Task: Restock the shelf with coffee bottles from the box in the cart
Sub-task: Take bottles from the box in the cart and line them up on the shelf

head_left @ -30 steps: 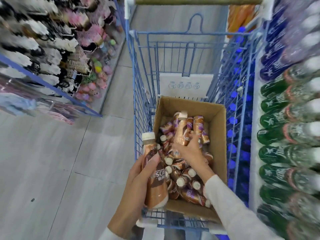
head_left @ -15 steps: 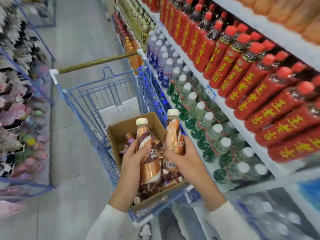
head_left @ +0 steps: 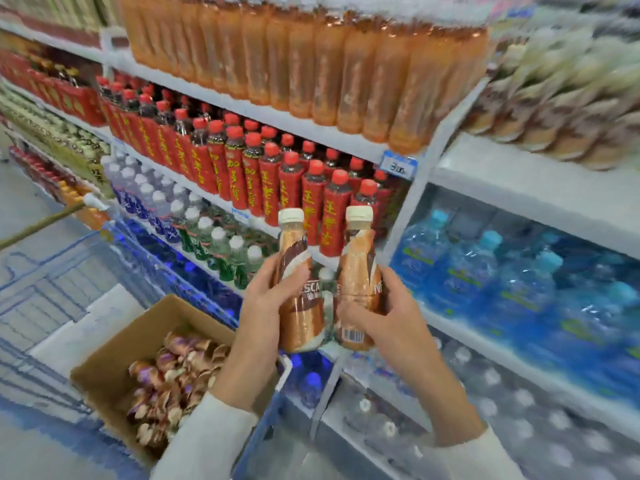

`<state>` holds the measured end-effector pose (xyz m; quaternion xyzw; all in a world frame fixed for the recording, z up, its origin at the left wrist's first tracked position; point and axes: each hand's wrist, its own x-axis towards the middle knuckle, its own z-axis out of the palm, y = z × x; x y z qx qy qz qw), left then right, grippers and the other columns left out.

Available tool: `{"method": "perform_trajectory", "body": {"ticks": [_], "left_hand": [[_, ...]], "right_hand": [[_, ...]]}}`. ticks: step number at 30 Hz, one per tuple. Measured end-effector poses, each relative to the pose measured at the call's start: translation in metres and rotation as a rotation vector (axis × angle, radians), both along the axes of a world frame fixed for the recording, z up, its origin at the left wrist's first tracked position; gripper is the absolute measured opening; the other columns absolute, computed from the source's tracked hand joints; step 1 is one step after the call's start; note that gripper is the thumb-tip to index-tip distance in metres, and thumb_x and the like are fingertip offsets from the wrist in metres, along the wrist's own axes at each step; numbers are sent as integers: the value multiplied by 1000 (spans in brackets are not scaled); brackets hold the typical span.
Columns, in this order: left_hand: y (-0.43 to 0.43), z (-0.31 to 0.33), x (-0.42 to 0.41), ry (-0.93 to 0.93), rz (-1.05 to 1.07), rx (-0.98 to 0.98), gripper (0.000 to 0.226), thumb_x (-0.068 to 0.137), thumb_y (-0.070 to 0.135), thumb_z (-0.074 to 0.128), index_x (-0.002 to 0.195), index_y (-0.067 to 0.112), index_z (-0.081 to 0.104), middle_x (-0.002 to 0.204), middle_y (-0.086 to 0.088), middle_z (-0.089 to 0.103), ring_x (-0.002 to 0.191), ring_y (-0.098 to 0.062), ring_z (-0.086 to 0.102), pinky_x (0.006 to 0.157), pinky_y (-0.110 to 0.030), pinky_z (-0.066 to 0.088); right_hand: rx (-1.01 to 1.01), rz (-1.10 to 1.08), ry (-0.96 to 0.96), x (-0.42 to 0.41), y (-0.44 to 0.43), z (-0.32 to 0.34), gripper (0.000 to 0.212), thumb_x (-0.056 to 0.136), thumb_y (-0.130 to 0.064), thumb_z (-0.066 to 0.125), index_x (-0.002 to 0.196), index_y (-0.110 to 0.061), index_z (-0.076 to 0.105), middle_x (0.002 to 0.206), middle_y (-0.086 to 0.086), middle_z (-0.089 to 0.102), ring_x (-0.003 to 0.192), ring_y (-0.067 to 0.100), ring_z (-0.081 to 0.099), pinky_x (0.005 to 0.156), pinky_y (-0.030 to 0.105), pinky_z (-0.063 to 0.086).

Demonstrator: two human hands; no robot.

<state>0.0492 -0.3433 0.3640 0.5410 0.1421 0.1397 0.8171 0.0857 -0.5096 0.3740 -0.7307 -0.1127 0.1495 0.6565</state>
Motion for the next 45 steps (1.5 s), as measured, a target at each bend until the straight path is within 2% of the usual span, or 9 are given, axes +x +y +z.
{"method": "perform_trajectory", "body": {"ticks": [2,6,12,19,27,32,35,38,45], "left_hand": [[-35,4,16,-18,-68,4,44,75,24,72,118,18,70,103,-6,75,88,-23,69,87,-44,54],[-118,14,45,-57,-221,-9,43,70,25,78,113,21,74,104,-8,75,84,-23,70,79,-41,57],[-248,30,80,-49,-340,-35,41,70,22,75,111,17,74,113,-20,72,93,-34,67,92,-52,51],[-346,55,118,-124,-461,-19,36,70,21,75,105,15,73,100,-13,74,79,-25,71,75,-42,60],[-394,97,190,-303,-486,132,44,72,15,82,113,14,69,96,-2,75,85,-18,70,78,-38,55],[-402,116,241,-394,-465,354,54,82,18,81,132,19,60,113,0,73,102,-15,70,93,-39,57],[-406,117,261,-427,-426,450,53,85,14,79,129,30,55,118,6,68,103,-5,67,92,-29,54],[-405,110,274,-446,-441,513,56,86,9,77,130,33,54,120,9,67,102,2,66,91,-22,52],[-399,90,294,-409,-515,537,68,87,8,76,147,18,47,132,4,64,117,-8,63,105,-36,51]], "right_hand": [[3,-69,-9,1,-42,4,48,81,-2,77,118,-30,60,95,-13,75,86,6,71,72,23,58],[9,-235,-39,6,-137,14,48,79,4,78,112,-27,62,91,-7,75,81,9,71,69,24,57],[67,-410,-69,14,-277,33,44,76,0,81,110,-22,62,92,0,74,79,11,70,69,22,56],[84,-537,-137,38,-377,53,41,79,3,78,110,-19,61,91,2,75,79,14,73,66,23,57],[43,-652,-303,97,-413,86,56,75,-6,85,118,-28,58,98,-8,74,86,10,73,76,31,60],[-31,-707,-401,145,-410,105,63,72,-14,88,116,-41,52,105,-16,66,90,1,69,81,26,56],[-91,-732,-416,174,-407,102,75,70,-20,90,131,-32,48,111,-12,62,98,7,65,85,29,55],[-117,-750,-392,195,-406,92,74,69,-20,90,127,-29,46,107,-11,59,97,8,63,86,32,55],[-150,-759,-391,206,-410,67,77,71,-22,89,130,-33,42,116,-13,59,105,3,59,91,26,50]]}}
